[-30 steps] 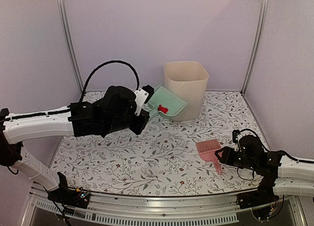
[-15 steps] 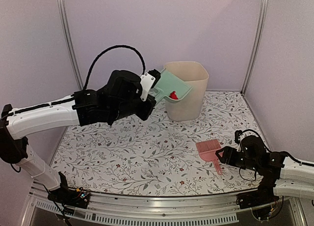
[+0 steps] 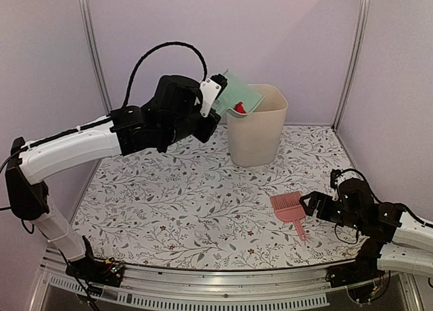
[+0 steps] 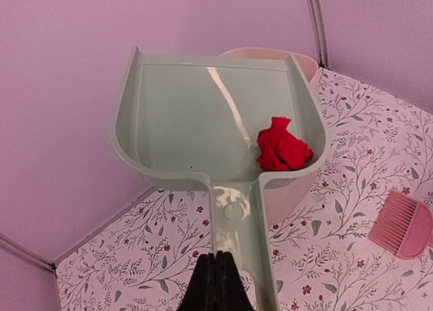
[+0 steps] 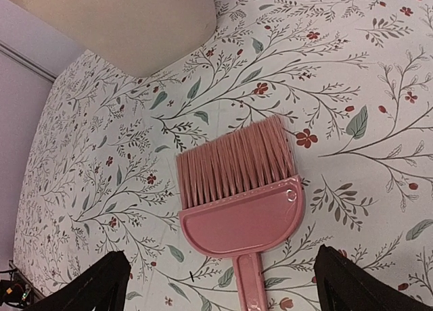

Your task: Sweep away the paper scraps from the table

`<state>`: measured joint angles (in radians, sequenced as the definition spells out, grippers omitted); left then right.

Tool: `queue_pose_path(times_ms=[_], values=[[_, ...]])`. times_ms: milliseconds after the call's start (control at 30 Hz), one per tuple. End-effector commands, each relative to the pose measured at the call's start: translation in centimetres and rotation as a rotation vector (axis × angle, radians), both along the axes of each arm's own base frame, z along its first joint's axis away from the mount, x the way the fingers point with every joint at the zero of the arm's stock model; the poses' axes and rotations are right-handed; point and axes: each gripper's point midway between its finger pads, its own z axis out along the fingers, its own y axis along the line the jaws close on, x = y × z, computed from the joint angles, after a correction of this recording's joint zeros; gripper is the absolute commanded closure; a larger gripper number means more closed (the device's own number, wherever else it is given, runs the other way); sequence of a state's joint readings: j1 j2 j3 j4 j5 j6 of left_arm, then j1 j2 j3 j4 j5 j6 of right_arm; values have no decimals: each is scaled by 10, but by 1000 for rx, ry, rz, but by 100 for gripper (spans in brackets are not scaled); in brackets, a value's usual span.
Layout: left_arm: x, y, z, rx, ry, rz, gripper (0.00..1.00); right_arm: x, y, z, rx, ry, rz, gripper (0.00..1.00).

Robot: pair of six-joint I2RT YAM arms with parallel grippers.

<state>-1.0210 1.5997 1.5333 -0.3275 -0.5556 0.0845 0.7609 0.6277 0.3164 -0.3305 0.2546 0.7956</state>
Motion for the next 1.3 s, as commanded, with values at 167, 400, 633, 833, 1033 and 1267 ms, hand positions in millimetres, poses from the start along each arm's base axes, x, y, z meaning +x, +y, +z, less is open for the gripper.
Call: queue_pose_path(times_ms=[167,400,633,833,1033,1267], values=[[43,4,51,18,-171,85,100,10,-8,23,-35,-79,-38,1],[73,-4,75,126,-323,159,100,7,-3,18,-25,-80,-1,1],[105,-23,76,208,-425,212,100,5,1,20,2,-101,26,1],[119,-31,73,389,-603,274,100,5,6,17,3,-102,53,1],[125,-45,67,540,-687,277,100,7,9,17,-5,-107,66,1],[127,-47,64,615,-733,302,100,7,14,17,-5,-107,90,1]])
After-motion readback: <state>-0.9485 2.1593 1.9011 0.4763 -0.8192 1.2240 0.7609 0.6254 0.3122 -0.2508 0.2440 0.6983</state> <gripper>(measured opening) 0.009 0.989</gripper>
